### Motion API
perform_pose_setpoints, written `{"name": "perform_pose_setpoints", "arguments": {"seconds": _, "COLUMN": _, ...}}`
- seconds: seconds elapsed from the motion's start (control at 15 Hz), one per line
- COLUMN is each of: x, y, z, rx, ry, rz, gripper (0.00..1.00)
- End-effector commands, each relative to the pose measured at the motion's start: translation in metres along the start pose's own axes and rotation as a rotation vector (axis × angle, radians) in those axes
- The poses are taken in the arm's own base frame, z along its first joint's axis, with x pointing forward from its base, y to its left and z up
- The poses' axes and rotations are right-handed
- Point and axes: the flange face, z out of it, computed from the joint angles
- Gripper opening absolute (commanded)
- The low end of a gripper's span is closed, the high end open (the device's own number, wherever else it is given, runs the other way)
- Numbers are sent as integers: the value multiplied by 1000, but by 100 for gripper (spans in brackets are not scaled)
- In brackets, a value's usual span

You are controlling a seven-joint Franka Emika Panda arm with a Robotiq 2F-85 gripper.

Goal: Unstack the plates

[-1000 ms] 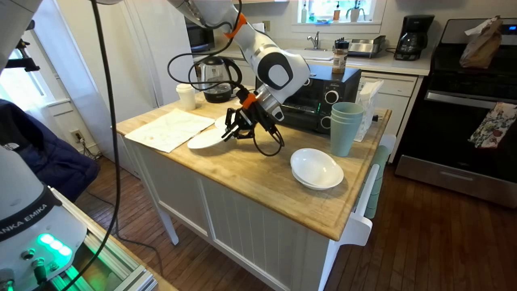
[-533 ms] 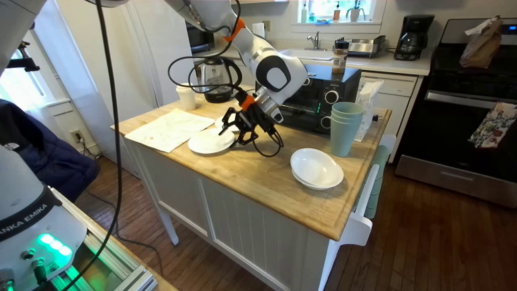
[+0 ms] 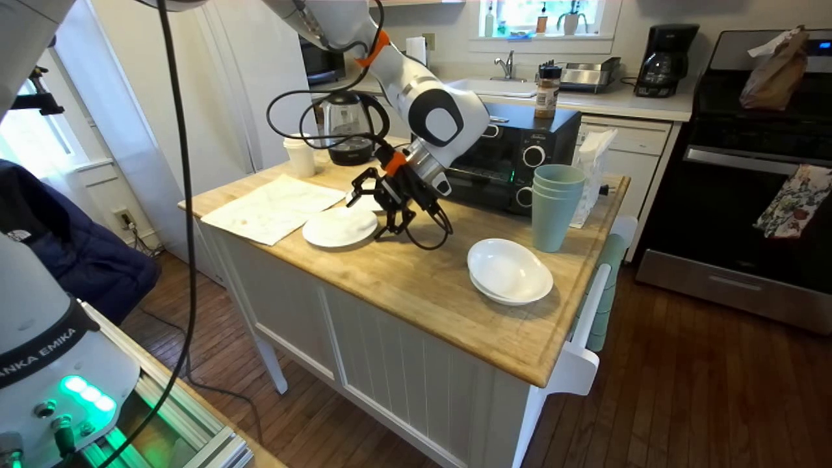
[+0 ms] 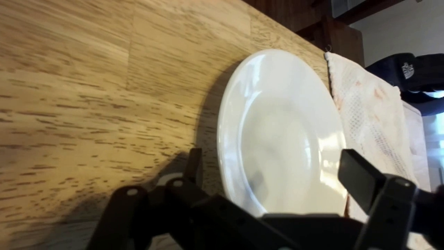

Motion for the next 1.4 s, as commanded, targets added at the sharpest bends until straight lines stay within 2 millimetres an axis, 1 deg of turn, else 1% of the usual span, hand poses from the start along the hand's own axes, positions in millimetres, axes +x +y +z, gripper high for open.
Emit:
{"name": "perform_pose_setpoints", "arguments": {"seconds": 0.0, "x": 4, "y": -12, "z": 2, "rx": -18, "ry": -14, "rz": -7, "gripper": 100}}
{"name": "perform_pose_setpoints", "arguments": {"seconds": 0.27, "x": 11, "y": -22, "z": 11, "rx": -26, "ry": -40, "rz": -25, "gripper": 100}}
{"name": "perform_pose_setpoints", "arguments": {"seconds": 0.4, "x": 13, "y": -24, "z": 13, "rx": -31, "ry": -50, "rz": -26, "gripper": 93}}
{"name": "perform_pose_setpoints", "arguments": {"seconds": 0.53, "x": 14, "y": -25, "z": 15, "rx": -39, "ry": -61, "rz": -28, "gripper": 91}}
{"name": "perform_pose_setpoints", "arguments": {"seconds": 0.73, "x": 14, "y": -26, "z": 16, "rx": -43, "ry": -64, "rz": -29, "gripper": 95}}
{"name": "perform_pose_setpoints", "arguments": {"seconds": 0.93, "x": 14, "y": -31, "z": 17, "rx": -37, "ry": -69, "rz": -39, "gripper": 100}}
{"name": "perform_pose_setpoints", "arguments": {"seconds": 1.33, "x": 15, "y": -39, "z": 24, "rx": -38, "ry": -87, "rz": -47, "gripper": 100}}
